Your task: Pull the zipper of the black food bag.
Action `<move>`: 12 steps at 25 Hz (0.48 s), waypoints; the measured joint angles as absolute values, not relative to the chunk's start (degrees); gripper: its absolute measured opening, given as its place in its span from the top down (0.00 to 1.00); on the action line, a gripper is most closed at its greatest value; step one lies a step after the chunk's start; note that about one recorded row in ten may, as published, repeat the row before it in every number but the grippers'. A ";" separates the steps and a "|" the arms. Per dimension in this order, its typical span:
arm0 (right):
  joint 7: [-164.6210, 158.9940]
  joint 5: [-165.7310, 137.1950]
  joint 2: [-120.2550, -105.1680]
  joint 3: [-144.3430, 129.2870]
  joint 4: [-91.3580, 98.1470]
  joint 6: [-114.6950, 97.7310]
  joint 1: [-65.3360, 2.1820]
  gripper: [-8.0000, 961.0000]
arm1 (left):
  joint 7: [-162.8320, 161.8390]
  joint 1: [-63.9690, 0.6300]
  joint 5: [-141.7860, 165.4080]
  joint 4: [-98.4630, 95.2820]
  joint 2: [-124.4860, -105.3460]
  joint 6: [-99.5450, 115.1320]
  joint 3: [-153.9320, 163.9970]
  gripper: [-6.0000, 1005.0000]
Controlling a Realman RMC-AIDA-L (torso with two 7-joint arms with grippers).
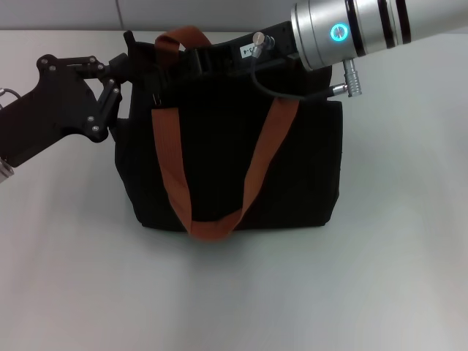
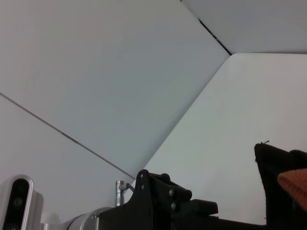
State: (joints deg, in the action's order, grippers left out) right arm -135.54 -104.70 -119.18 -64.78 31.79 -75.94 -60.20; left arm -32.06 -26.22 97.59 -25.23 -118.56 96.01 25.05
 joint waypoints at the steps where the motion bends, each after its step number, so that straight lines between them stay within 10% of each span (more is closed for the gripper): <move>1: -135.54 -104.81 -119.18 -64.79 31.82 -75.92 -60.19 0.71 | -32.17 -26.20 97.58 -25.22 -118.56 96.23 25.05 0.97; 12: -135.18 -104.84 -119.35 -64.77 31.83 -76.22 -60.18 0.71 | -32.33 -26.34 97.53 -25.22 -118.56 96.42 25.05 0.97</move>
